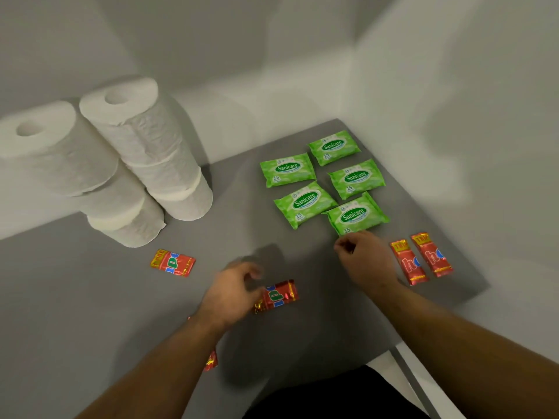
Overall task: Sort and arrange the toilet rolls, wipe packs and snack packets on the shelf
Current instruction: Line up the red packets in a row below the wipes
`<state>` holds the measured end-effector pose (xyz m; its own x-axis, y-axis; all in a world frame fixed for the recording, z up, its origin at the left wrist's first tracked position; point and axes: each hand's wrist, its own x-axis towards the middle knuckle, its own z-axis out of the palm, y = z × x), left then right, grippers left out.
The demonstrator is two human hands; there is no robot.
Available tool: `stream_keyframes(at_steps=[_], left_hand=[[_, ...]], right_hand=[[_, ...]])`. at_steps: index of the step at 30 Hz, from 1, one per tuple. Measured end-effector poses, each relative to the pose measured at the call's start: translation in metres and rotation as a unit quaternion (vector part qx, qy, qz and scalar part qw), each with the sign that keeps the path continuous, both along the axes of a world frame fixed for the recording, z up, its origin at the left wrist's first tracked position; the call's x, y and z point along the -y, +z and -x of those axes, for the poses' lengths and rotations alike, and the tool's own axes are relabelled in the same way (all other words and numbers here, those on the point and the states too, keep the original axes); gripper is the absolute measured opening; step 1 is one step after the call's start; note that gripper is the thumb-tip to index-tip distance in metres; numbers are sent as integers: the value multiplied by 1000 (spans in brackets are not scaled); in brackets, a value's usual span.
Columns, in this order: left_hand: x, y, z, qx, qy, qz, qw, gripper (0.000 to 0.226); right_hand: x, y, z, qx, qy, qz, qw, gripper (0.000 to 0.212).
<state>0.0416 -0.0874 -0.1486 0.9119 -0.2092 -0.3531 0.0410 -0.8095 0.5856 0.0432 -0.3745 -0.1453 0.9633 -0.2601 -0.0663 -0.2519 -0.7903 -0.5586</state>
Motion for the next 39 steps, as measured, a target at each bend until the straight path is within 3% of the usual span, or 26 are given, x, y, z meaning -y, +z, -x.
stream_keyframes(at_steps=[3,8,11,17,22,26,29,39], left_hand=[[-6,-10,5,-6,-40,-17,999,48],[-9,-26,11,70,-116,-78,988,72],[-7,-30,14,108,-126,-83,983,65],[-6,-30,17,125,-81,-66,987,28],[9,-12,17,70,-98,4,993,21],[48,13,18,47,-141,70,986,22],[84,29,19,44,-169,113,978,24],[174,44,10,-8,-95,220,971,28]], right_hand=[[-30,6,31,-25,23,-17,999,9],[-72,17,79,-41,41,-40,997,6],[-91,18,107,-76,33,-45,995,8],[-96,18,141,-114,13,-72,991,9],[-80,25,145,-72,27,-85,993,10],[-54,35,139,29,51,-52,997,11],[-27,43,130,54,64,-12,996,15],[63,49,103,-26,44,-78,996,20]])
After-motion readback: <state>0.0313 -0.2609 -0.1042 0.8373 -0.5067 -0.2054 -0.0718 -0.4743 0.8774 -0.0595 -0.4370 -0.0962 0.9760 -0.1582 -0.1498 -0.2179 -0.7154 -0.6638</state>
